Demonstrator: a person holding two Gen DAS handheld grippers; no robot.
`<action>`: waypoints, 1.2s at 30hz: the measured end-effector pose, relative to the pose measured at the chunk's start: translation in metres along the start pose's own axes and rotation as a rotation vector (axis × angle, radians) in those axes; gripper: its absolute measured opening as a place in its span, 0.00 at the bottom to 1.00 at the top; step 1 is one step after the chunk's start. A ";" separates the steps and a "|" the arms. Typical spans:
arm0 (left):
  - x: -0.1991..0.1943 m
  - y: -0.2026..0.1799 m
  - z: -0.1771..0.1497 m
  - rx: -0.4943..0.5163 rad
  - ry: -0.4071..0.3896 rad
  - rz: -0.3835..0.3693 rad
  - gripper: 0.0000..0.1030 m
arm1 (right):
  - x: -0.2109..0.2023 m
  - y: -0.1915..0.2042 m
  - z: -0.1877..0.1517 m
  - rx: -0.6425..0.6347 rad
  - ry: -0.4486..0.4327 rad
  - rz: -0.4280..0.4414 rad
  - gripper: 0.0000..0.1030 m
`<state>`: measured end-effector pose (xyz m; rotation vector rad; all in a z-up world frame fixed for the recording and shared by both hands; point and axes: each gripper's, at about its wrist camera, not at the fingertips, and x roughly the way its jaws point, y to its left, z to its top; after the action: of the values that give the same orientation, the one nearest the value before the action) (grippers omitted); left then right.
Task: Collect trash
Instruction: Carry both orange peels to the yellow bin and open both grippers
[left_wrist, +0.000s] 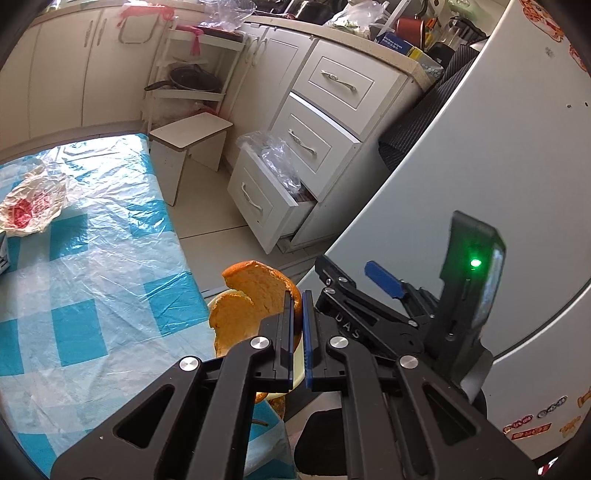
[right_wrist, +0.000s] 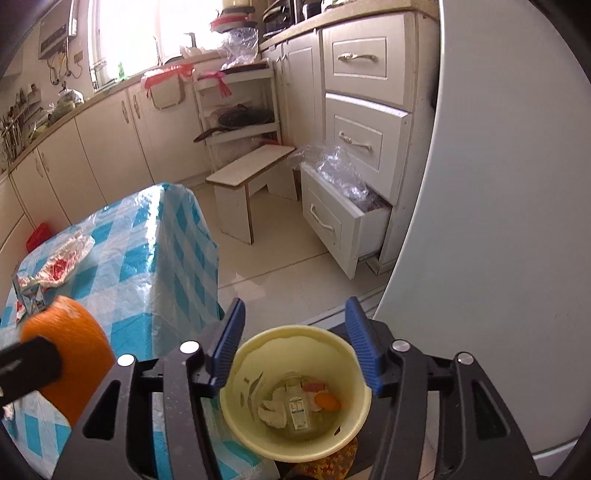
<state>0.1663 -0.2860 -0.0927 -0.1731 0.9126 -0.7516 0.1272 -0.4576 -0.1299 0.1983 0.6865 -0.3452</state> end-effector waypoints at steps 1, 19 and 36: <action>0.004 -0.001 0.000 -0.004 0.003 -0.006 0.04 | -0.007 -0.002 0.002 0.006 -0.037 -0.012 0.68; 0.073 -0.002 -0.012 -0.071 0.106 0.003 0.26 | -0.032 -0.032 0.019 0.144 -0.177 -0.059 0.76; 0.079 -0.010 -0.013 0.046 0.217 0.071 0.50 | -0.034 -0.027 0.019 0.138 -0.185 -0.040 0.80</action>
<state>0.1812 -0.3430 -0.1484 -0.0175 1.1006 -0.7340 0.1040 -0.4802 -0.0951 0.2808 0.4846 -0.4437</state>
